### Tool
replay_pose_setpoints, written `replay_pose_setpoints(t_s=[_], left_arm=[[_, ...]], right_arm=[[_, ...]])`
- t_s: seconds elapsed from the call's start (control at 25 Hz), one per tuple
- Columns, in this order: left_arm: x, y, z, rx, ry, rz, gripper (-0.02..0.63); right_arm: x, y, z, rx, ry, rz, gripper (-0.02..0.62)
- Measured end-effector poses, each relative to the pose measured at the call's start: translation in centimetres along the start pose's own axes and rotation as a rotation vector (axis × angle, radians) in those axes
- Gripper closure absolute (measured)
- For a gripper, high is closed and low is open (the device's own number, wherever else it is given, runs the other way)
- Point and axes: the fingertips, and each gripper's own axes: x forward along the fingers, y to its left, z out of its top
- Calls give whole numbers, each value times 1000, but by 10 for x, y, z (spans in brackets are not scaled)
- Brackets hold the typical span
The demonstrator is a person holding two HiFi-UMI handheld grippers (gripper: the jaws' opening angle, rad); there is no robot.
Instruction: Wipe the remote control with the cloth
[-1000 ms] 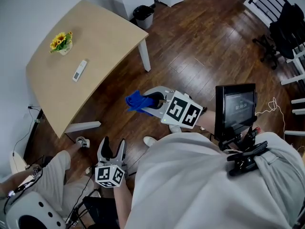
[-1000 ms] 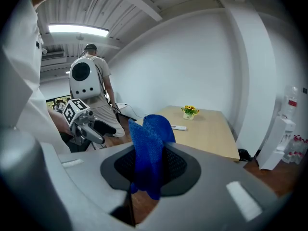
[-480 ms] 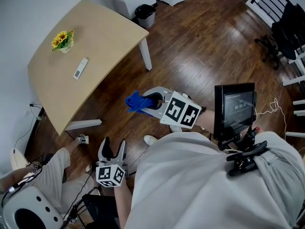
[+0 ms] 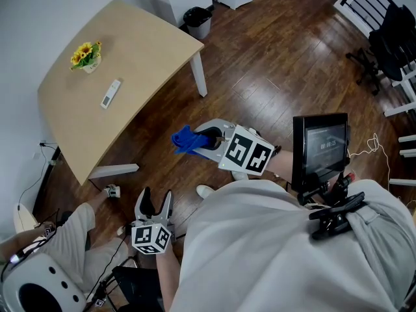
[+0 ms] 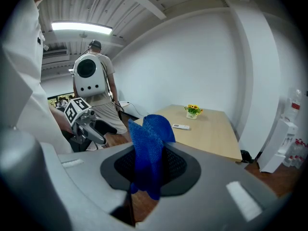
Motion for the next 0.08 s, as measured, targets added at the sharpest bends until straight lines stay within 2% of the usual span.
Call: replay_pose_setpoints(t_s=[0.08], left_arm=[[0,1,1,0,2,-1,252]], right_arm=[[1,0,1,0,2,-2,509]])
